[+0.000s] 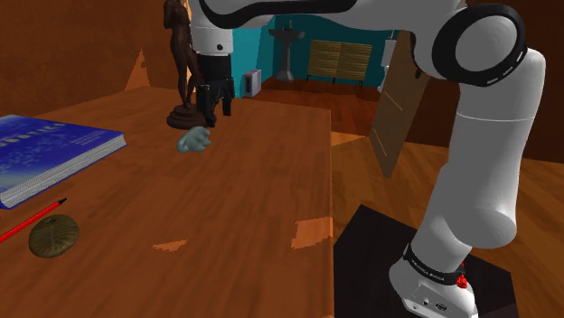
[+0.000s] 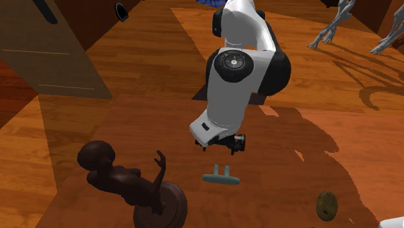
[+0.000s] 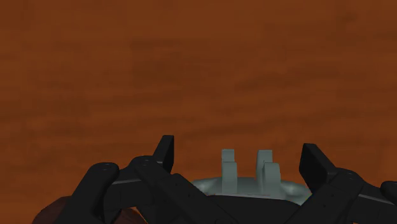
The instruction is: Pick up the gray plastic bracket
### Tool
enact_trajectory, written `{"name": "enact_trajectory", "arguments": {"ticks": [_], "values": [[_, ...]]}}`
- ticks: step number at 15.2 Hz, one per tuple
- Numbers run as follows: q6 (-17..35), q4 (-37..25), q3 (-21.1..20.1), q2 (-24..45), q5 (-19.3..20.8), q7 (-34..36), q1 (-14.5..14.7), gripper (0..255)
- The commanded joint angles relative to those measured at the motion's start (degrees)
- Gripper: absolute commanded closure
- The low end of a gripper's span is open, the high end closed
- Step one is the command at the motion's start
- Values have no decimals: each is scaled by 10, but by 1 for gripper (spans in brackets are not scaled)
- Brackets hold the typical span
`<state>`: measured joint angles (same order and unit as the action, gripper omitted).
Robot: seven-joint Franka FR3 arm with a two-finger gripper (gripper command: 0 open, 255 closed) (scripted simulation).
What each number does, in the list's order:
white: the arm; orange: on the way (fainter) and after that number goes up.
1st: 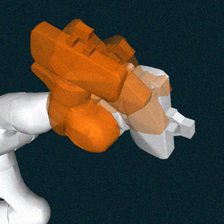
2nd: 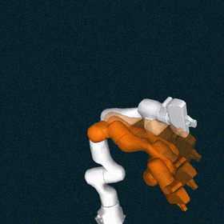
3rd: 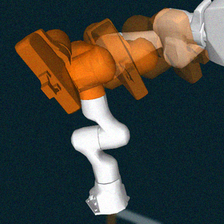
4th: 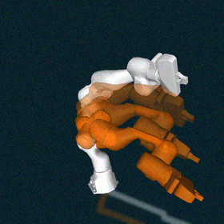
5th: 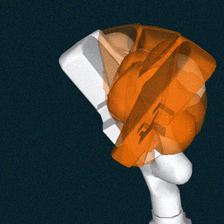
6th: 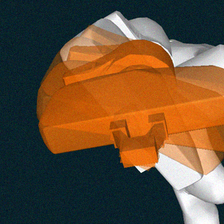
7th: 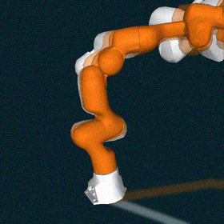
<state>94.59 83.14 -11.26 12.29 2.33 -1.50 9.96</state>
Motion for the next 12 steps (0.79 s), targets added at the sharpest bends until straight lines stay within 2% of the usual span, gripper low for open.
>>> {"name": "enact_trajectory", "arguments": {"ticks": [1, 3, 4, 12], "values": [[-13, -61, -5, 48, 15, 3, 13, 0], [-40, -146, -9, 107, 32, 5, 30, 0], [-44, -157, -9, 114, 33, 5, 32, 0], [22, -77, -8, 100, 31, 6, 27, 0]]}}
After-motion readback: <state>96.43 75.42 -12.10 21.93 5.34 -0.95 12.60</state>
